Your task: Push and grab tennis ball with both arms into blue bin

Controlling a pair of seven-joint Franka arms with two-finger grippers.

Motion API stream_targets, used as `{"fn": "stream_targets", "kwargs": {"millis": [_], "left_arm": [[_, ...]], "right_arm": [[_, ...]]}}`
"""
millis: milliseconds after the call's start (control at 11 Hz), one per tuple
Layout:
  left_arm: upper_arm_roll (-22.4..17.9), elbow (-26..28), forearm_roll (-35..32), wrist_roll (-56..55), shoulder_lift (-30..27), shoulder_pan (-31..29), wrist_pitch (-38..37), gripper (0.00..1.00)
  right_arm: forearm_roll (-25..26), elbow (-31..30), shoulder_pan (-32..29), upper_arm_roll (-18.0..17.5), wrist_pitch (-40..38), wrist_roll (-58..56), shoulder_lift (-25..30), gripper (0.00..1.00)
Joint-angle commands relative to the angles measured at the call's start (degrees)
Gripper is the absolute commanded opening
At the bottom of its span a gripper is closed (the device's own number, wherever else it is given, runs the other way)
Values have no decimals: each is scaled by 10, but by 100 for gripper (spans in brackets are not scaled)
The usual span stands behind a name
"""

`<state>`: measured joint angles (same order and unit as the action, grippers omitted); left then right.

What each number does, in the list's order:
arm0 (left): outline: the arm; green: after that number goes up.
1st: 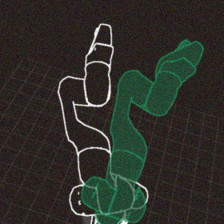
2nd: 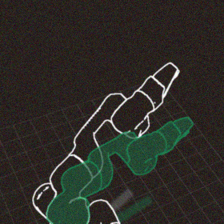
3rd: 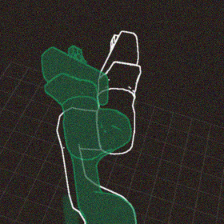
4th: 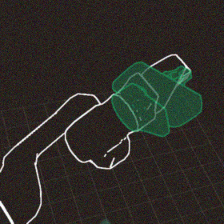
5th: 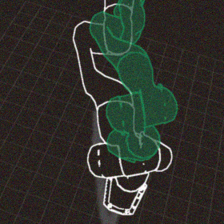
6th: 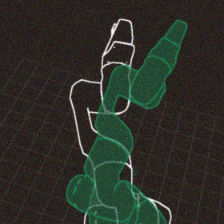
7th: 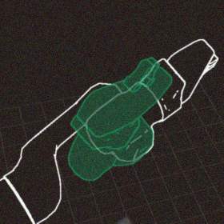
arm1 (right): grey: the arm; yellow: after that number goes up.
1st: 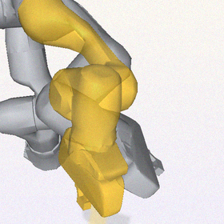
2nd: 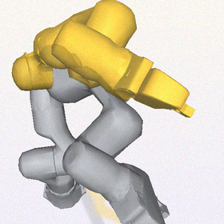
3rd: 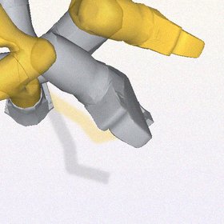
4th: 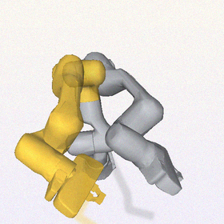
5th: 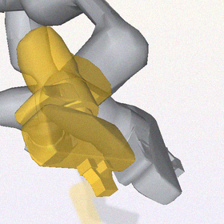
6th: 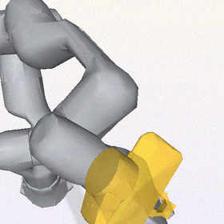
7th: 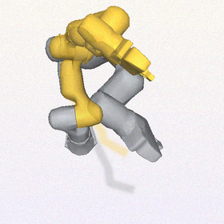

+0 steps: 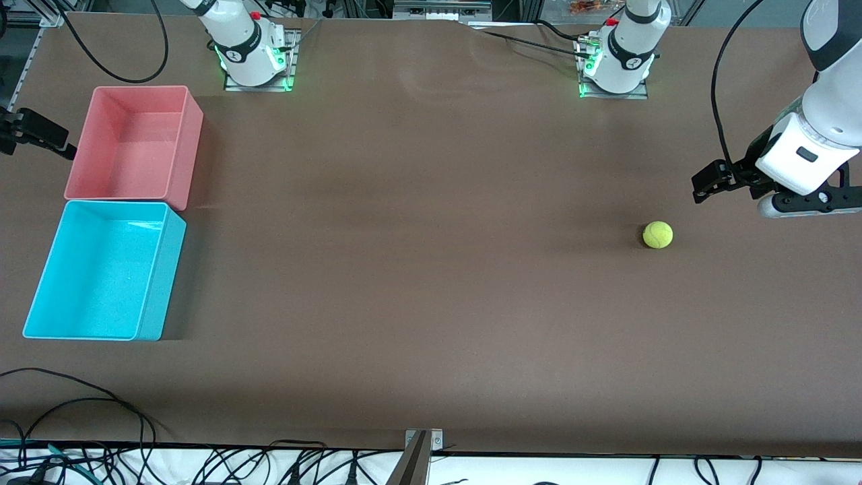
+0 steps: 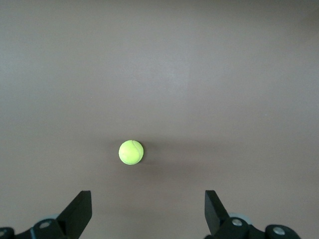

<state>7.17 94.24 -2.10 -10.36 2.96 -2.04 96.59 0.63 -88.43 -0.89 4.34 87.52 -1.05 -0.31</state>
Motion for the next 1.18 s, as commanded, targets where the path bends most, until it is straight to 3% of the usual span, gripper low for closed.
{"fn": "stream_targets", "kwargs": {"millis": [0, 455, 545, 636, 727, 818, 909, 1091], "left_arm": [[2, -19, -4, 12, 9, -3, -14, 100], [1, -19, 4, 10, 9, -4, -14, 100], [1, -19, 4, 9, 10, -4, -14, 95], [0, -18, 7, 8, 11, -6, -13, 74], [-1, -19, 30, -6, 16, -16, -13, 35], [-1, -19, 42, -19, 17, -34, -13, 15], [-1, -19, 43, -24, 18, -37, -13, 0], [-3, -17, 36, -135, 18, -40, -14, 0]], "right_arm": [[-8, 16, -5, 0, -17, -6, -7, 100], [-8, 17, -5, 0, -22, -6, -7, 100], [-8, 17, -5, -1, -22, -6, -7, 100], [-8, 17, -5, -1, -22, -6, -7, 100], [-8, 17, -5, -1, -23, -6, -7, 100], [-8, 17, -4, -1, -23, -6, -7, 100], [-8, 17, -5, 0, -23, -6, -7, 100], [-8, 17, -5, -1, -23, -6, -7, 100]]}}
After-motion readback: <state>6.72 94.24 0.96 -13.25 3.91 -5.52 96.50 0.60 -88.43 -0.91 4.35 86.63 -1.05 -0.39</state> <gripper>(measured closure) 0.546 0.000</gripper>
